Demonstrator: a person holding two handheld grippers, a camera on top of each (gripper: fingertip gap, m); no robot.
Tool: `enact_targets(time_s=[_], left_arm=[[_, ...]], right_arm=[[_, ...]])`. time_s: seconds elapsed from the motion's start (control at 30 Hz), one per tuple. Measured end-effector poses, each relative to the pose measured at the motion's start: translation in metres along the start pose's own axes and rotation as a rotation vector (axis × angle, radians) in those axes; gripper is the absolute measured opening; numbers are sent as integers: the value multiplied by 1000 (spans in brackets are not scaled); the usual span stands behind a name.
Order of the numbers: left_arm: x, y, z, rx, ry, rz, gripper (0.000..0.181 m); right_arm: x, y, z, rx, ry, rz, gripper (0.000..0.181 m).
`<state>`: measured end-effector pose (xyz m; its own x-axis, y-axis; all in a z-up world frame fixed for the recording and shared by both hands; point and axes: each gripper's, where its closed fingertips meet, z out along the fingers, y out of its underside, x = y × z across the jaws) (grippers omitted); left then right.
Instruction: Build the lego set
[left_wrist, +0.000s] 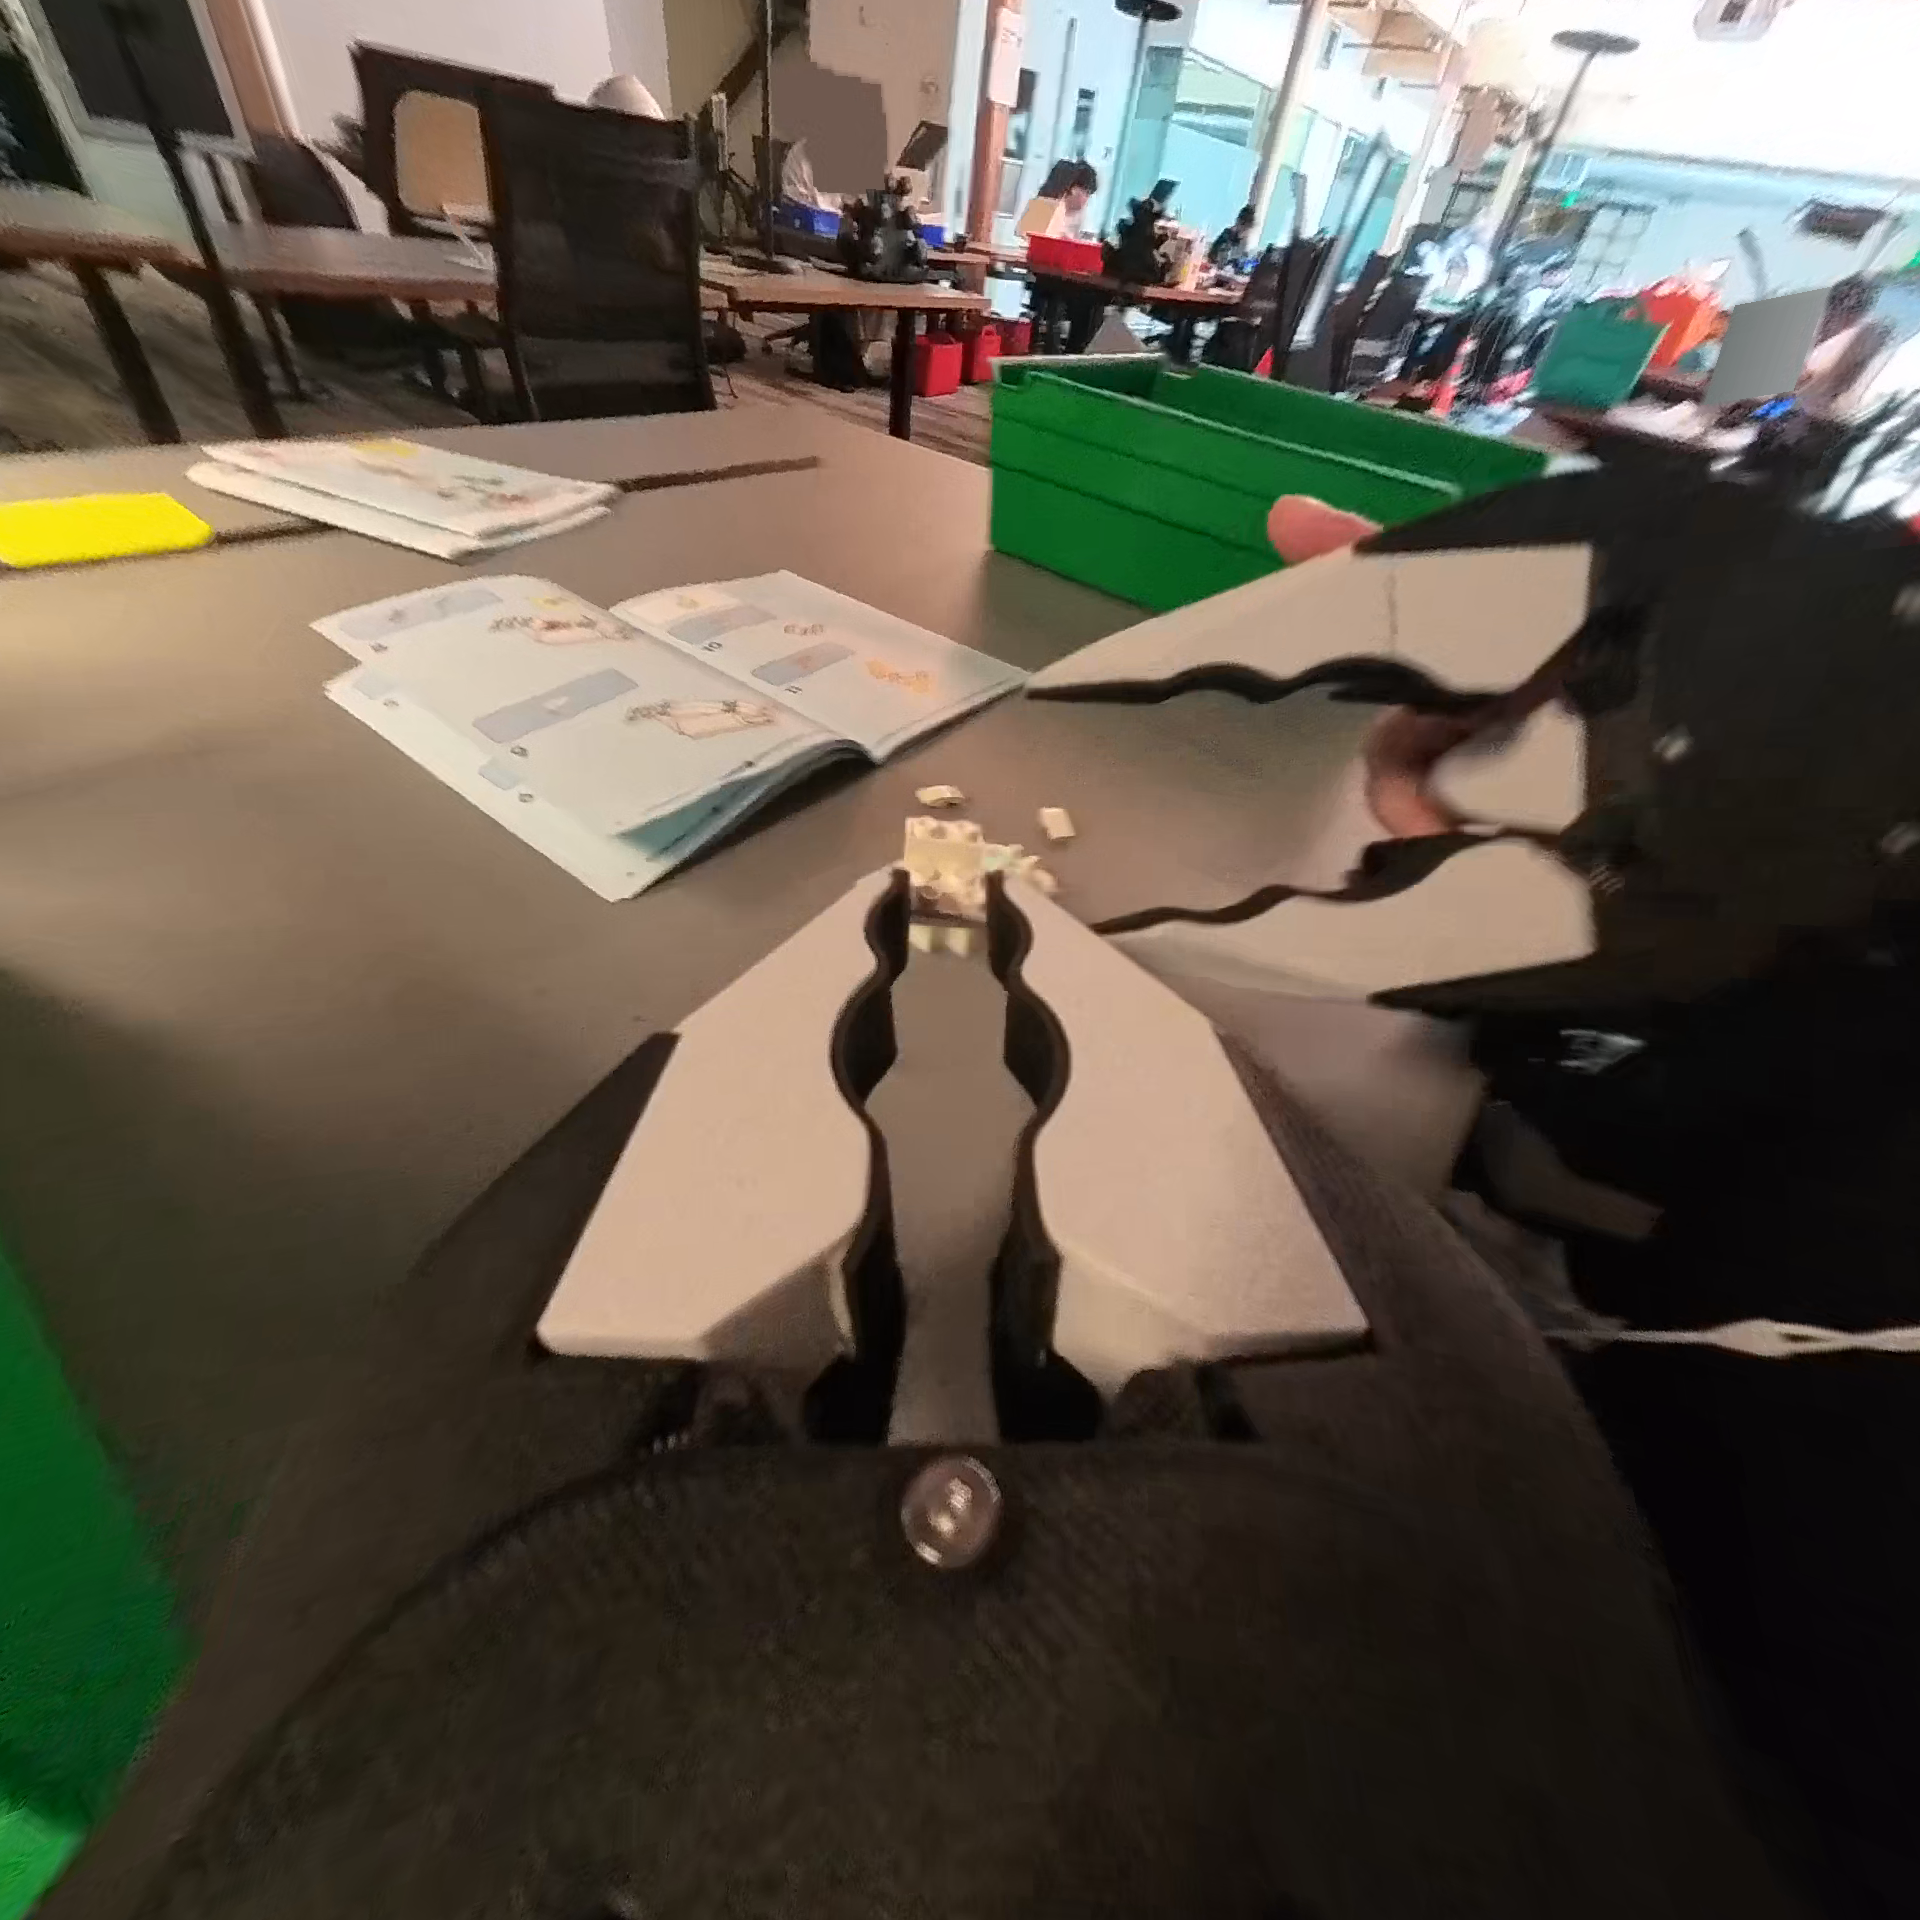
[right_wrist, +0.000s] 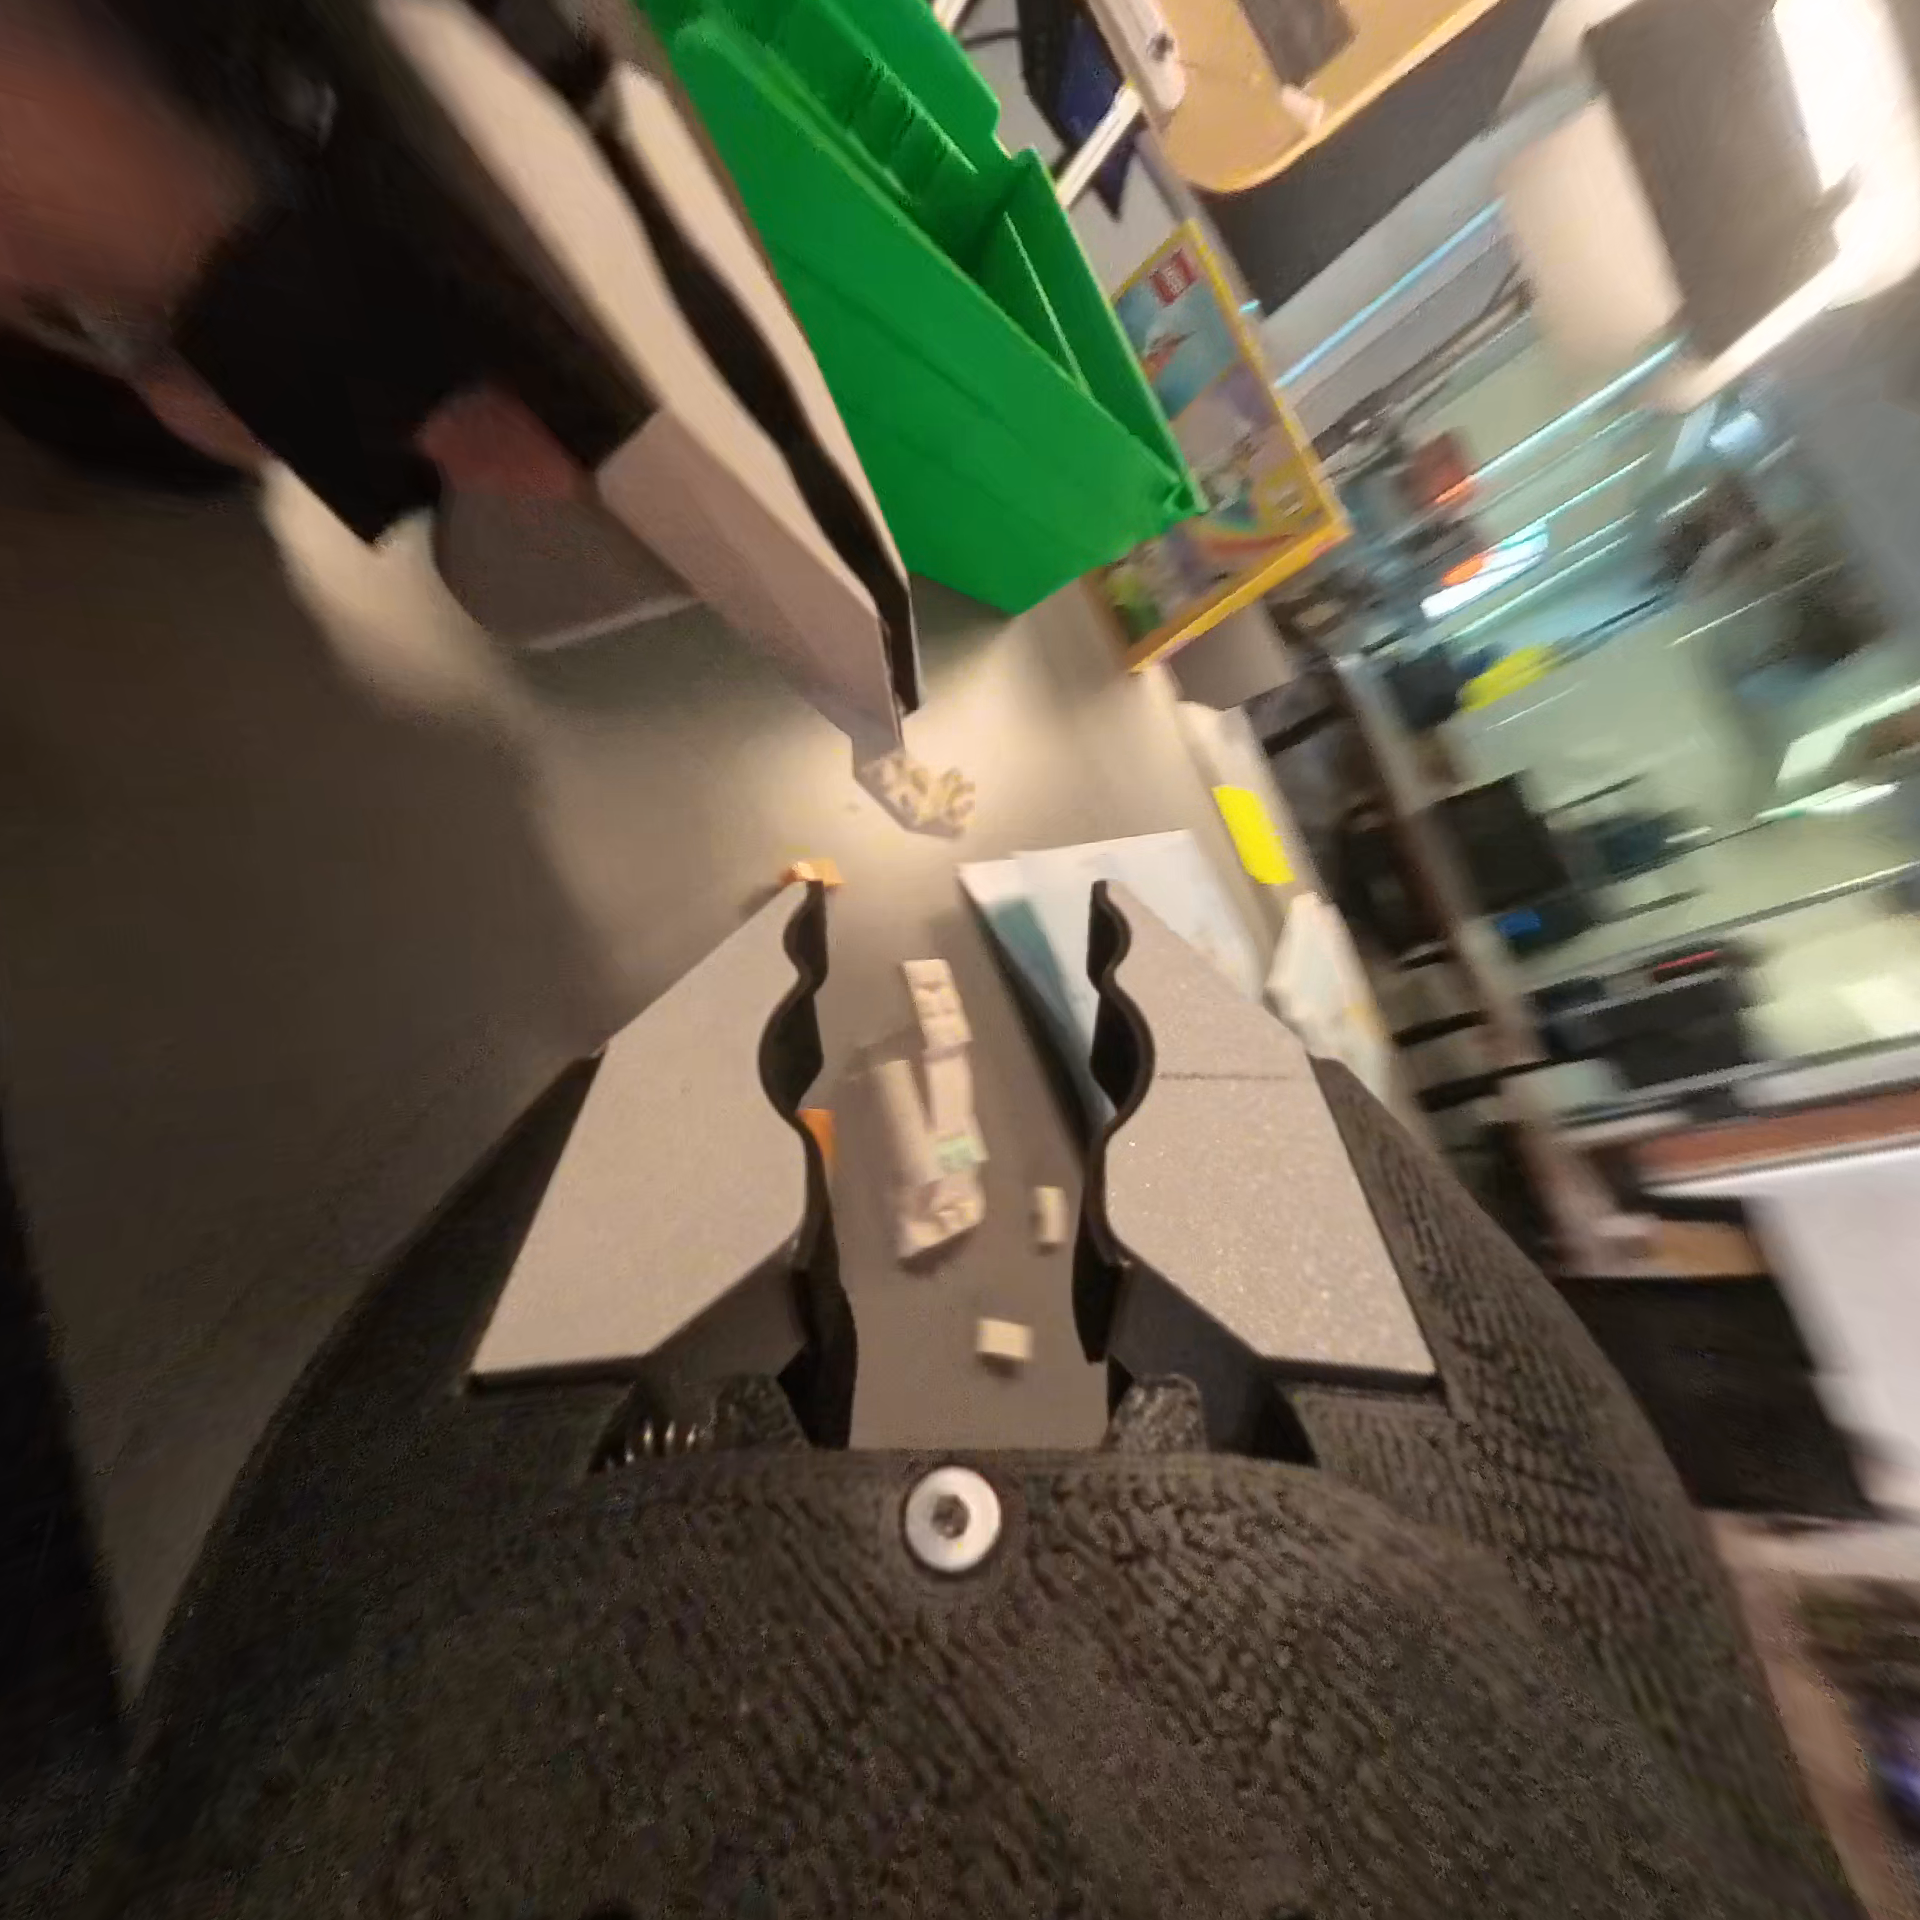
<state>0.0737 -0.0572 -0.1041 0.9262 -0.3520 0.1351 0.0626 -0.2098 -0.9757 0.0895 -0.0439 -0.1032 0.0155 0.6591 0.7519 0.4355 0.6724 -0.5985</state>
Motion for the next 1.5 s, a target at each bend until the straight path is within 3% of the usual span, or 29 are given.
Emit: enact_targets(time_s=[0.17,0.27,0.47,0.57,0.63,0.77,0.9,1.0,1.23,1.5], left_arm=[[9,4,4,-27,83,-120,13],[14,3,3,-27,103,-127,13],[23,0,0,-7,155,-76,13],[32,-8,-8,33,229,-19,15],[35,-12,-12,60,265,-9,29],[52,-16,-20,61,469,-73,41],[65,-17,-31,33,684,-168,42],[75,-16,-36,21,790,-186,38],[82,-12,-39,-9,881,-225,37],[77,-11,-34,-22,840,-238,31]], right_arm=[[-12,0,8,-6,63,-360,33],[-13,2,10,-8,100,-447,18],[-10,0,6,56,119,-451,11],[-10,-9,-2,177,110,-459,10],[-11,-18,-10,288,94,-446,10],[-18,-34,-28,507,34,-430,9],[-24,-46,-41,621,-19,-428,9],[-28,-51,-47,664,-40,-436,9],[-25,-54,-51,694,-37,-427,9],[-28,-47,-46,653,-52,-439,9]])
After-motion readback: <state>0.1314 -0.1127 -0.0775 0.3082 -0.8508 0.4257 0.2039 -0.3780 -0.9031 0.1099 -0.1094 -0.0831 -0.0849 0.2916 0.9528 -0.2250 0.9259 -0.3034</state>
